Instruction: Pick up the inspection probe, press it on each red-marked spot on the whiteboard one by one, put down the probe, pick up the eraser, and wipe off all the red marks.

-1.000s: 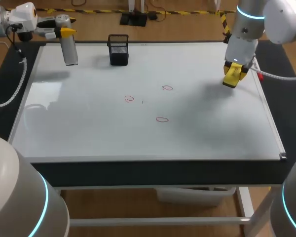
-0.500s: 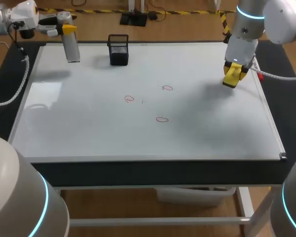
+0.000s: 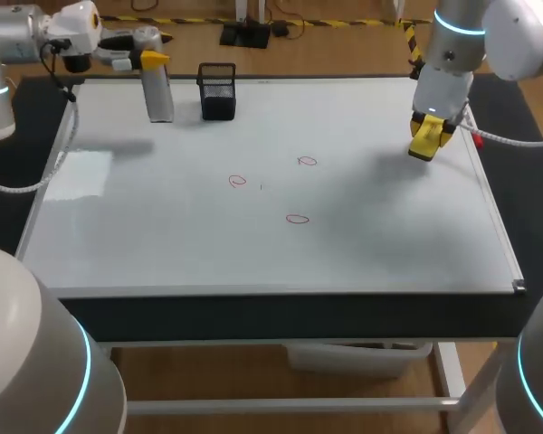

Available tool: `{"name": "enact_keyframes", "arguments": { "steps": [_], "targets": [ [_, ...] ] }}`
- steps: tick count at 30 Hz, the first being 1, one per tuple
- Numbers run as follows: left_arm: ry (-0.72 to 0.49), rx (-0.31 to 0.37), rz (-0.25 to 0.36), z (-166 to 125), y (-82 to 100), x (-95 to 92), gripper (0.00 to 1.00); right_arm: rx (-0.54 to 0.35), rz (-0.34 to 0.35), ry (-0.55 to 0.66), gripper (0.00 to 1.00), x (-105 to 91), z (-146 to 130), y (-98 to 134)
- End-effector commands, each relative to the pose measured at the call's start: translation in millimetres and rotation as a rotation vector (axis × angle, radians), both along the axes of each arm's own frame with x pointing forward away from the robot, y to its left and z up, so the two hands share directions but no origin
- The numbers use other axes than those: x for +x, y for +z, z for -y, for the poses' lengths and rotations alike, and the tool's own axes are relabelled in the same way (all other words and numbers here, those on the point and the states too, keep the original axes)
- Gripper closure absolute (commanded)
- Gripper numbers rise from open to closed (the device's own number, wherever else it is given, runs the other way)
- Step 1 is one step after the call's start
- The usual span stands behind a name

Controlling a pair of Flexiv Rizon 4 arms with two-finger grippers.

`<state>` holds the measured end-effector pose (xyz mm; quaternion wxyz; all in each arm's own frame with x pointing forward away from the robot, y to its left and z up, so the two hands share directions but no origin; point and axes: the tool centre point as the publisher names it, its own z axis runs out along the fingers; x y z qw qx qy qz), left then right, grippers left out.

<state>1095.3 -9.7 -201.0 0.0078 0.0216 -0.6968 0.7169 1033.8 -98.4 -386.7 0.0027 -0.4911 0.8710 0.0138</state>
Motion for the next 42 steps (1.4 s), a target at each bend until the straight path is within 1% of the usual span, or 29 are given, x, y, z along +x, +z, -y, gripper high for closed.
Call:
{"name": "enact_keyframes", "arguments": {
  "steps": [1, 8, 16, 23, 25, 32, 40, 42],
  "targets": [
    [-0.002, 0.000, -0.009, 18.2, -1.9, -12.5, 1.00, -0.003, -0.003, 0.002, 1.00, 1.3, 0.4, 0.6],
    [-0.047, 0.002, -0.024, 42.2, -6.1, -36.6, 1.00, -0.003, -0.003, 0.002, 1.00, 1.3, 0.4, 0.6],
    [-0.083, -0.011, -0.032, 63.0, -10.0, -59.5, 1.00, -0.003, -0.003, 0.002, 1.00, 1.3, 0.4, 0.6],
    [-0.108, -0.018, -0.033, 78.7, -15.6, -74.4, 1.00, -0.003, -0.003, 0.002, 1.00, 1.3, 0.4, 0.6],
    [-0.120, -0.030, -0.038, 83.3, -16.6, -78.0, 1.00, -0.003, -0.003, 0.002, 1.00, 1.3, 0.4, 0.6],
    [-0.167, -0.051, -0.013, 103.3, -21.4, -92.6, 1.00, -0.003, -0.003, 0.002, 1.00, 1.3, 0.4, 0.6],
    [-0.201, -0.050, 0.014, 122.2, -28.7, -101.5, 1.00, -0.003, -0.003, 0.002, 1.00, 1.3, 0.4, 0.6],
    [-0.208, -0.042, 0.024, 125.9, -31.0, -103.9, 1.00, -0.003, -0.003, 0.002, 1.00, 1.3, 0.4, 0.6]
  ]
}}
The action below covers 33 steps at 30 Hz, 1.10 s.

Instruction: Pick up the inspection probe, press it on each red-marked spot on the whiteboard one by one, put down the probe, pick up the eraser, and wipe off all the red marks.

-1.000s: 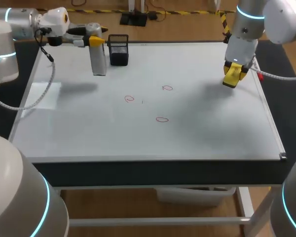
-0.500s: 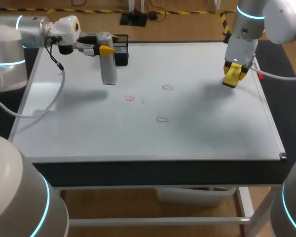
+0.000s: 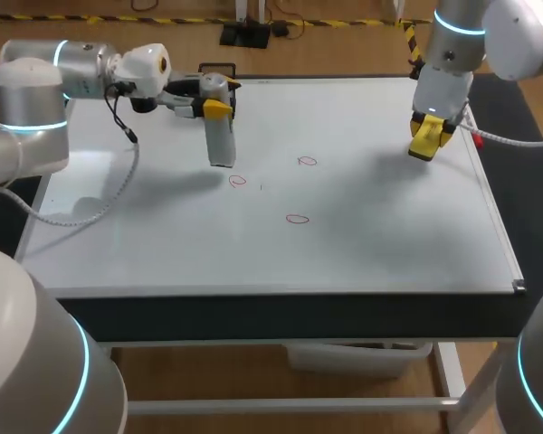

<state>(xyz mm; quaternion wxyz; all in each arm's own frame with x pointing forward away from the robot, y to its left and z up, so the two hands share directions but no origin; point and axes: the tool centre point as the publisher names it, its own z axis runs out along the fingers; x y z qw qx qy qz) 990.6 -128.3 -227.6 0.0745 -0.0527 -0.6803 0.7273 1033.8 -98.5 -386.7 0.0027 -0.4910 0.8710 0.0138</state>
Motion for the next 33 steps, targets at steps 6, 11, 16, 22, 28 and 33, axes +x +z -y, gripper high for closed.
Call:
{"name": "enact_keyframes", "arguments": {
  "steps": [6, 11, 16, 22, 28, 33],
  "targets": [
    [-0.020, -0.013, 0.015, 11.7, -11.5, -3.8, 1.00, -0.003, -0.003, 0.002, 1.00, 1.3, 0.3, 0.6],
    [-0.024, -0.012, 0.010, 13.5, -16.3, -4.9, 1.00, -0.003, -0.003, 0.002, 1.00, 1.3, 0.3, 0.6],
    [-0.030, -0.013, -0.002, 15.5, -20.6, -6.7, 1.00, -0.003, -0.003, 0.002, 1.00, 1.3, 0.3, 0.6],
    [-0.037, -0.013, -0.005, 16.9, -23.9, -8.0, 1.00, -0.003, -0.003, 0.002, 1.00, 1.3, 0.3, 0.6],
    [-0.042, -0.018, -0.004, 15.8, -26.0, -10.0, 1.00, -0.003, -0.003, 0.002, 1.00, 1.3, 0.3, 0.6],
    [-0.044, -0.019, -0.006, 16.7, -27.6, -11.5, 1.00, -0.003, -0.003, 0.002, 1.00, 1.3, 0.3, 0.6]
  ]
}}
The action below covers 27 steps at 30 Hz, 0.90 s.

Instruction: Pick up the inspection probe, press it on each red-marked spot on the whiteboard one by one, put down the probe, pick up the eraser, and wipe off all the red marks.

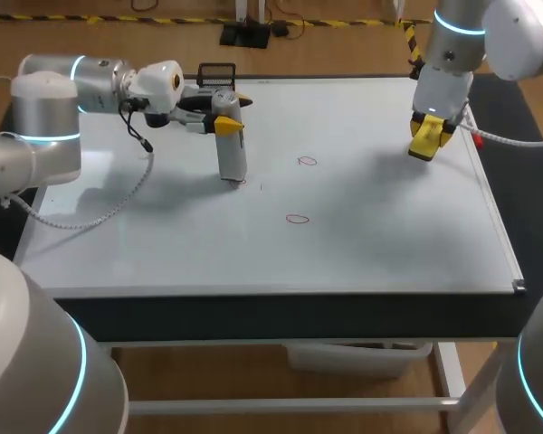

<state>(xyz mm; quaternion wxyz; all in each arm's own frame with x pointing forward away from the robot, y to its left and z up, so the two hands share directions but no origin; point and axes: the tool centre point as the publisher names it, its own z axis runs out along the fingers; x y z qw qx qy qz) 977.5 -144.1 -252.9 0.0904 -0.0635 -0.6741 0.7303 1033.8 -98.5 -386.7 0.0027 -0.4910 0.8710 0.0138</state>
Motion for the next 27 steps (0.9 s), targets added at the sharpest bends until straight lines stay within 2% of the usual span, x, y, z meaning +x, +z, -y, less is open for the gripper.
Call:
{"name": "enact_keyframes", "arguments": {
  "steps": [1, 27],
  "targets": [
    [-0.007, -0.006, 0.001, 1.2, -2.8, 1.3, 1.00, -0.003, -0.003, 0.002, 1.00, 1.3, 0.3, 0.6],
    [-0.016, 0.001, -0.010, 6.2, -9.4, 0.2, 1.00, -0.003, -0.003, 0.002, 1.00, 1.3, 0.3, 0.6]
  ]
}}
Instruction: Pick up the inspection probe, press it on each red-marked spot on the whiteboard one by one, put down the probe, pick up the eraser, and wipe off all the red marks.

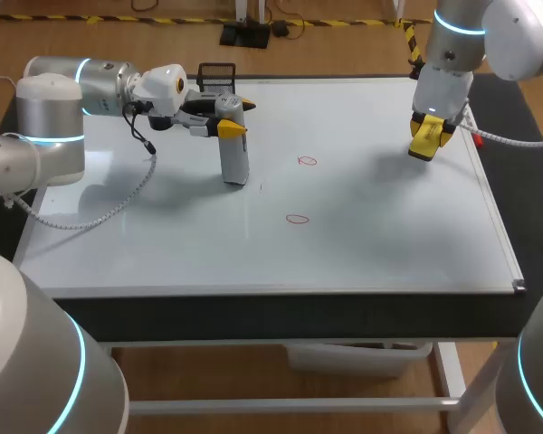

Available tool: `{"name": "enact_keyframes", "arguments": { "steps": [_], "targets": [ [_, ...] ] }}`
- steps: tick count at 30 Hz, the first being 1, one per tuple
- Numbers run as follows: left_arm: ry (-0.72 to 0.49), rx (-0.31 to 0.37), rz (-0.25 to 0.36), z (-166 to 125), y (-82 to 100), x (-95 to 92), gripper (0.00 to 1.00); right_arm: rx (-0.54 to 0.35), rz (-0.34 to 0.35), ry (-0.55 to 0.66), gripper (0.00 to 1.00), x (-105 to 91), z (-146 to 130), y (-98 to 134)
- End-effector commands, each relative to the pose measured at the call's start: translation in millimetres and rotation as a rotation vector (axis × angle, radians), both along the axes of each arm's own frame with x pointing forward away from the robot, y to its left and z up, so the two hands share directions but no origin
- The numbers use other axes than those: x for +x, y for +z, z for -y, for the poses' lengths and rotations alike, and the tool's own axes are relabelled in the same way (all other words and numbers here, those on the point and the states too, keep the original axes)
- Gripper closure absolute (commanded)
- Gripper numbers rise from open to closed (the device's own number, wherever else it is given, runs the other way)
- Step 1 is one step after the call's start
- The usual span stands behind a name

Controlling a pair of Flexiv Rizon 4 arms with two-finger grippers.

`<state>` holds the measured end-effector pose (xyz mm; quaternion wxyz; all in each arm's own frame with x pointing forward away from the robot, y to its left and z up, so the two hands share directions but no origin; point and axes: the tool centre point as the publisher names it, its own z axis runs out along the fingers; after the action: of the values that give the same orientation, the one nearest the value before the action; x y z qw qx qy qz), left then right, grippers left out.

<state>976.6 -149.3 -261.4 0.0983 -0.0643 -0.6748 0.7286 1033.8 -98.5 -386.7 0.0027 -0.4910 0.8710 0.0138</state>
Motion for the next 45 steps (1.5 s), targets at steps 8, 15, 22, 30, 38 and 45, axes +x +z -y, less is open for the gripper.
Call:
{"name": "enact_keyframes", "arguments": {
  "steps": [8, 15, 22, 30, 38, 45],
  "targets": [
    [-0.002, -0.003, -0.002, 1.0, -0.8, 1.3, 1.00, -0.003, -0.003, 0.002, 1.00, 1.3, 0.3, 0.6],
    [-0.002, -0.002, -0.004, 1.1, -1.3, 1.5, 1.00, -0.003, -0.003, 0.002, 1.00, 1.3, 0.3, 0.6],
    [-0.002, 0.001, -0.005, 1.3, -2.0, 1.4, 1.00, -0.003, -0.003, 0.002, 1.00, 1.3, 0.3, 0.6],
    [-0.002, 0.002, -0.005, 1.1, -2.3, 1.5, 1.00, -0.003, -0.003, 0.002, 1.00, 1.3, 0.3, 0.6],
    [0.007, -0.005, 0.001, 0.1, 1.5, 2.7, 1.00, -0.003, -0.003, 0.002, 1.00, 1.3, 0.3, 0.6],
    [0.031, -0.021, 0.011, -7.4, 14.2, 12.2, 1.00, -0.003, -0.003, 0.002, 1.00, 1.3, 0.3, 0.6]
  ]
}}
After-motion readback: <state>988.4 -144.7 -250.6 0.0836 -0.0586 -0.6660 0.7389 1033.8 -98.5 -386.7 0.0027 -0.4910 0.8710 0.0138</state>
